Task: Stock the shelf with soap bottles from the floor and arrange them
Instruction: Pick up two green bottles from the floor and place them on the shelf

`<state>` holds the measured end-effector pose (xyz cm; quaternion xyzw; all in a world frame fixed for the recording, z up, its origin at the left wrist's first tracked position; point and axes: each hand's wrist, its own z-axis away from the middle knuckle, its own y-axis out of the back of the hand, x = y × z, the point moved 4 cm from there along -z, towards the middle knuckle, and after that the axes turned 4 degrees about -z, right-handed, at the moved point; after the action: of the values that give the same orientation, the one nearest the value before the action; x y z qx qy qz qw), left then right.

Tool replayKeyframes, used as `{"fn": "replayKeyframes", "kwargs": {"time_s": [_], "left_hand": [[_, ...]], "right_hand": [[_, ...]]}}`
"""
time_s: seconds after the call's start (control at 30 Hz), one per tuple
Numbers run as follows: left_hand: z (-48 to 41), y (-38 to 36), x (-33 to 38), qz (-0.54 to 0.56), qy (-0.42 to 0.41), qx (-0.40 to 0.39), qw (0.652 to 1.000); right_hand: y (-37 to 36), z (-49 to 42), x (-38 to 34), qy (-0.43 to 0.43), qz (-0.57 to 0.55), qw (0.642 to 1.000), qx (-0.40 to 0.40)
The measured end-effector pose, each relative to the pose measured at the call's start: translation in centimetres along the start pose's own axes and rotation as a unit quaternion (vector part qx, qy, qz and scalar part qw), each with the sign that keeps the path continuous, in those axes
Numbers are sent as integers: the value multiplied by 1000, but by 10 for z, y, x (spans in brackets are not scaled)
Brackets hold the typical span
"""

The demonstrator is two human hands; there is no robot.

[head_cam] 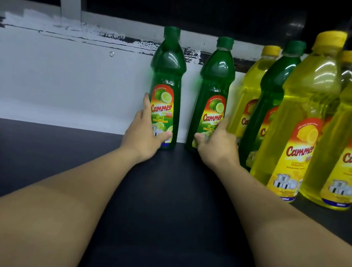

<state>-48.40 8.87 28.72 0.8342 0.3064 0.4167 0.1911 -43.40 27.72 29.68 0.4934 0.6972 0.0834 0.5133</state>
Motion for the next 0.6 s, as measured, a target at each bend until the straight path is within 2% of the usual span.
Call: {"fn": "replayKeyframes", "kwargs": {"time_s": [0.13,0.6], "left_hand": [[-3,-2,-6,11,17,0,1000],[-2,-4,-3,0,12,-14,1000]], "right_hand": [[-2,3,4,6,8,998,-55],[-5,2,5,23,1,999,-49]]}}
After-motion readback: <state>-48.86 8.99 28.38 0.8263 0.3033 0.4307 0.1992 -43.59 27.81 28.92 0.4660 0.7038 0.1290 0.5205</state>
